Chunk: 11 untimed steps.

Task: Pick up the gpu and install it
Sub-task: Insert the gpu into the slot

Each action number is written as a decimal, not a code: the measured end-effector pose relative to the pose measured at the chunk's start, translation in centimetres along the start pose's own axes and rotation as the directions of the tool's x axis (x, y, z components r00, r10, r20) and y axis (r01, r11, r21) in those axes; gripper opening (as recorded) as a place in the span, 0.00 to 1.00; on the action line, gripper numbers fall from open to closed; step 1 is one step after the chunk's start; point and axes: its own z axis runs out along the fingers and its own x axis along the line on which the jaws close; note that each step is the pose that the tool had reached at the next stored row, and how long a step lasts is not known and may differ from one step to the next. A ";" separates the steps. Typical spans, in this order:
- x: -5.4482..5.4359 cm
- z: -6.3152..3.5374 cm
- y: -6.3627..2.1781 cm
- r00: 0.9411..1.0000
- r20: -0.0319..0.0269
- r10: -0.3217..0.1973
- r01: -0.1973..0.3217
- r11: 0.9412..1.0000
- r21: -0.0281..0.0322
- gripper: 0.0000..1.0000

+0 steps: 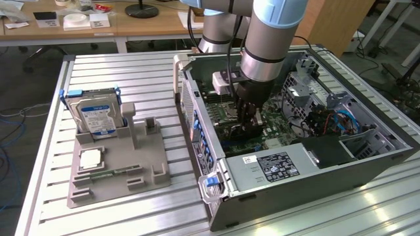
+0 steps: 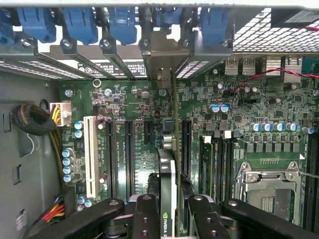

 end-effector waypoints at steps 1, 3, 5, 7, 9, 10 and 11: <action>0.0 0.02 0.01 1.000 0.000 0.000 0.000 1.000 0.000 0.27; 0.0 0.06 0.01 1.000 0.000 0.000 0.000 1.000 0.000 0.27; 0.0 0.08 0.01 1.000 0.000 0.000 0.000 1.000 0.000 0.27; 0.0 0.08 0.01 1.000 0.000 0.000 0.000 1.000 0.000 0.27; 0.0 0.09 0.01 1.000 0.000 0.000 0.000 1.000 0.000 0.27; 0.0 0.14 0.01 1.000 0.000 0.000 0.000 1.000 0.000 0.27; 0.0 0.17 0.01 1.000 0.000 0.000 0.000 1.000 0.000 0.27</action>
